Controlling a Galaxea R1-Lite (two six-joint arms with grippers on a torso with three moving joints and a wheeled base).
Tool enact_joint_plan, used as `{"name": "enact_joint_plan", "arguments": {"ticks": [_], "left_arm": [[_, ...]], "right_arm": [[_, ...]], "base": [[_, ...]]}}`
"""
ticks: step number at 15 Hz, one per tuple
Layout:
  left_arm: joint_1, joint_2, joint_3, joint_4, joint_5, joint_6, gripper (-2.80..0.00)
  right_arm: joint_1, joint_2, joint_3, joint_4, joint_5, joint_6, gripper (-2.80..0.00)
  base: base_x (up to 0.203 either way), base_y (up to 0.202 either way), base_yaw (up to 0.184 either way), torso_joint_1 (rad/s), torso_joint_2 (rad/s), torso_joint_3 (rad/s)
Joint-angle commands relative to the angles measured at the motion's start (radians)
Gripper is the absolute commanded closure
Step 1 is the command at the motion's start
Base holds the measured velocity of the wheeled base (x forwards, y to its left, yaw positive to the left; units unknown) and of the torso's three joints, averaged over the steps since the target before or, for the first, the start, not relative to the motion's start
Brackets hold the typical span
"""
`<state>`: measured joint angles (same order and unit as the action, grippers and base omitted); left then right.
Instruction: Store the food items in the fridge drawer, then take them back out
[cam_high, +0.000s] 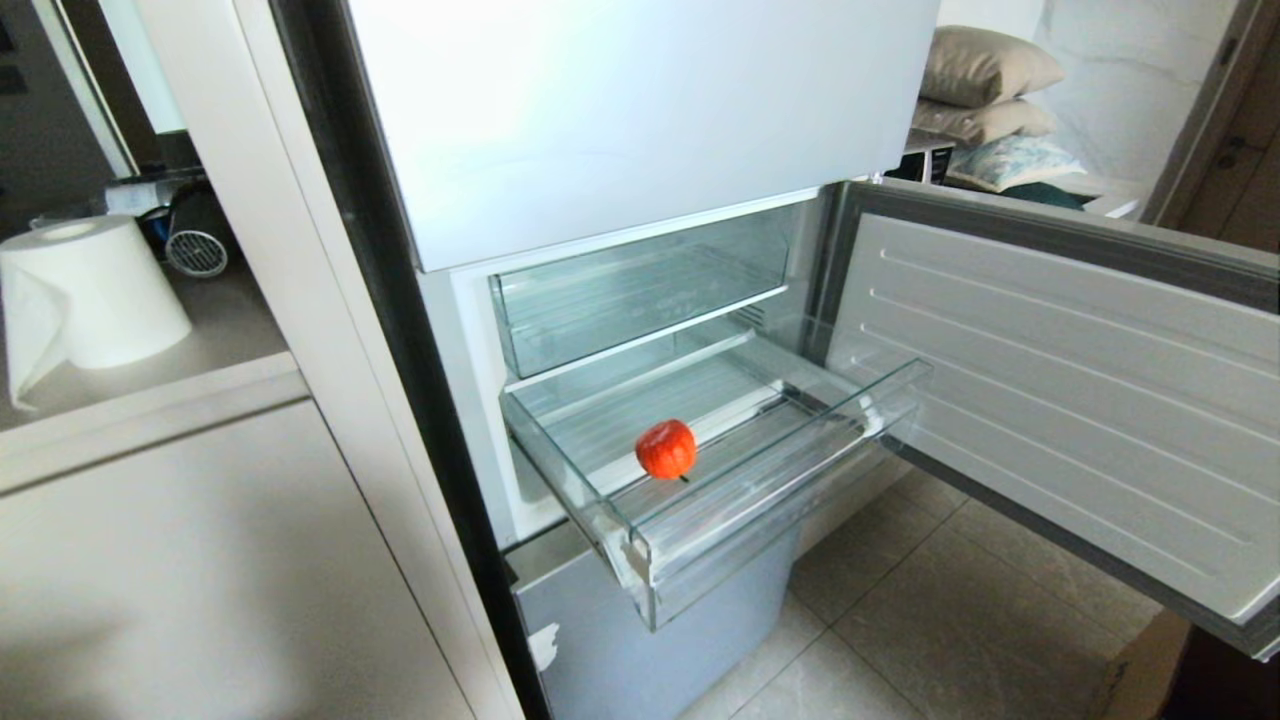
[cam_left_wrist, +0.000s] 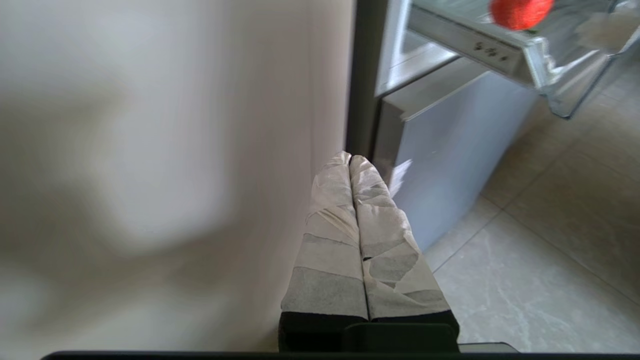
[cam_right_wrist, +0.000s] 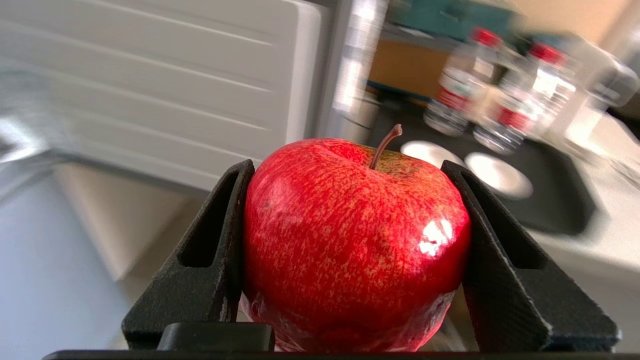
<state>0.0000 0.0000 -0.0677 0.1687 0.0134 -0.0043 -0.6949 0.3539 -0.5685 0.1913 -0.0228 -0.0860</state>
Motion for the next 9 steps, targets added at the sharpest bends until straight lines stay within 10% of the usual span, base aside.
{"name": "enact_joint_plan", "arguments": {"ticks": [1,9], "left_arm": [[0.0,0.0,0.0,0.002,0.0,0.0,0.0],[0.0,0.0,0.0,0.0,0.0,0.0,0.0]], "right_arm": [[-0.061,0.08,-0.017,-0.003,0.001,0.016,0.0],[-0.24,0.555,-0.094,-0.394,0.01,0.146,0.0]], "base": [[0.0,0.0,0.0,0.0,0.0,0.0],[0.0,0.0,0.0,0.0,0.0,0.0]]}}
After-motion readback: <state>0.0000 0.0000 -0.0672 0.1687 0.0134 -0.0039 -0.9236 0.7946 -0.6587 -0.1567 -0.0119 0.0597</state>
